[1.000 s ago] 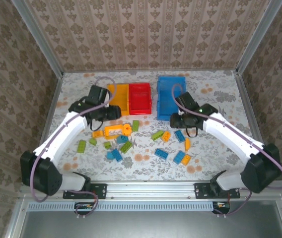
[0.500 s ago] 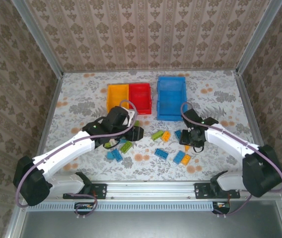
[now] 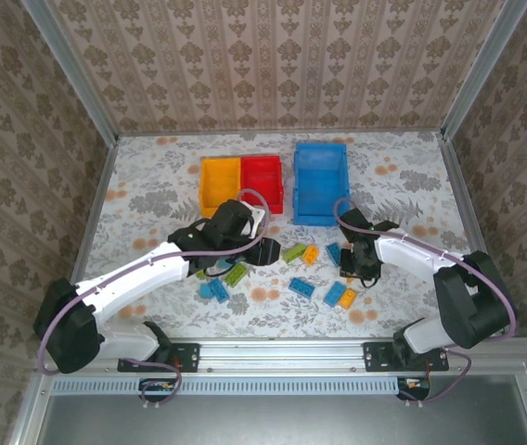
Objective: Sort the legos into containers by color
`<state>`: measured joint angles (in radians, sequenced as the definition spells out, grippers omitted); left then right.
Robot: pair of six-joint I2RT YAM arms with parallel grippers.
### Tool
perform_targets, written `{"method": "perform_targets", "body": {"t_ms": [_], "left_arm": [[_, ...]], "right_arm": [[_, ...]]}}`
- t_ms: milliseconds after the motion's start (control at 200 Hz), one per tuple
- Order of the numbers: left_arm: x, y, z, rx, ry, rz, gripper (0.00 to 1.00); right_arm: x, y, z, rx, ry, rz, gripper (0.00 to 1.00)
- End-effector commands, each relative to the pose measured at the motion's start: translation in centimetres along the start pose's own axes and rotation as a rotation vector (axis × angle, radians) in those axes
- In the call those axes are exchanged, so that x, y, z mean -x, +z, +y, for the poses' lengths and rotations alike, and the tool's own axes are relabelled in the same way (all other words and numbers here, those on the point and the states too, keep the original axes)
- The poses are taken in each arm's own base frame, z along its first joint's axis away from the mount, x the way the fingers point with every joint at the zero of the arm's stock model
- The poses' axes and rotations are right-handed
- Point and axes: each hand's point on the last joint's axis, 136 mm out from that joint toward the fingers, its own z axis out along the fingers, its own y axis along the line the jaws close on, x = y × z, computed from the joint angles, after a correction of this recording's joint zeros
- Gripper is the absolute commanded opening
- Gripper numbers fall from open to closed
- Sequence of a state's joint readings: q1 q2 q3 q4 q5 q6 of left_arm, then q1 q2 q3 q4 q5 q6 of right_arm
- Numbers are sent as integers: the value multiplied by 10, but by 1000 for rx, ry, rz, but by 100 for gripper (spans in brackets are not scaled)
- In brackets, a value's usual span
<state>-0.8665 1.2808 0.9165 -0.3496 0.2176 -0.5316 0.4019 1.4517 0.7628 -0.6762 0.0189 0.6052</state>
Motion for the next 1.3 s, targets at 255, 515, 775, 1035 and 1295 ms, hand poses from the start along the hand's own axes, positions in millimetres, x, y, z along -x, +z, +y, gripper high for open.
{"method": "perform_targets", "body": {"t_ms": [255, 515, 775, 1035, 1295], "left_arm": [[37, -23, -22, -33, 7, -118, 52], [55, -33, -13, 2, -19, -160, 52], [42, -31, 16, 83, -61, -111, 52], [22, -19, 30, 118, -46, -35, 52], [12, -6, 30, 106, 9, 30, 48]], "right_arm": [[32, -73, 3, -19, -57, -195, 13], [93, -90, 72, 82, -100, -243, 12], [168, -57, 108, 96, -58, -247, 10], [178, -29, 105, 77, -43, -184, 20], [184, -44, 108, 87, -58, -209, 34]]}}
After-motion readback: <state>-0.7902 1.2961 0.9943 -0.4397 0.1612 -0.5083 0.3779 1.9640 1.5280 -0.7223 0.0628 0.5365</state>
